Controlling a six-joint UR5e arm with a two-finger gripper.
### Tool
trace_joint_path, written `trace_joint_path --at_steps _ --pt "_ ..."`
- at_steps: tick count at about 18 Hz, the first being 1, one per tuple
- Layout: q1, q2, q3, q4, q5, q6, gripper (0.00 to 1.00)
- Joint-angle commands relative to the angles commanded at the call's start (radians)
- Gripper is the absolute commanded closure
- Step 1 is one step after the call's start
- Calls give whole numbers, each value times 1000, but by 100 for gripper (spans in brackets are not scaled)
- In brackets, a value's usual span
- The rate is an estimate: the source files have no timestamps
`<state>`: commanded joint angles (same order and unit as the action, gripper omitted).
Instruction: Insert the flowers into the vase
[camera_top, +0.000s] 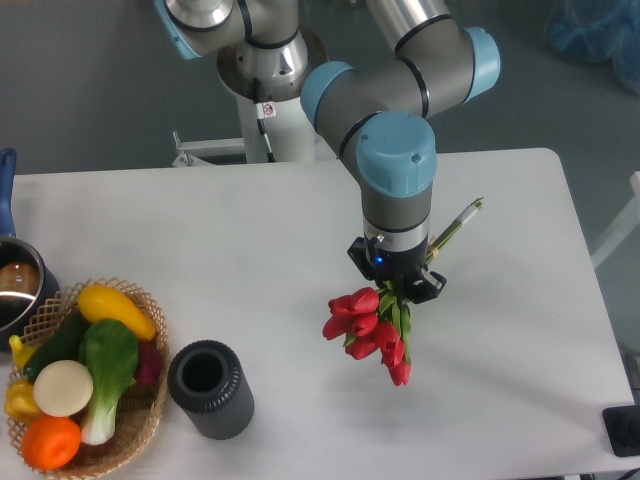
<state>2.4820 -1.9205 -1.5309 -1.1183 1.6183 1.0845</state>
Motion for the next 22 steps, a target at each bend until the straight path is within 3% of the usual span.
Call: trace_joint_path --at_steps 11,18,19,22 --pt "3 6 11 11 -23 0 100" --pt "44 24 89 18 -282 -34 100" --pt "55 25 92 44 -337 -61 100" --pt "63 23 98 191 -507 -144 100"
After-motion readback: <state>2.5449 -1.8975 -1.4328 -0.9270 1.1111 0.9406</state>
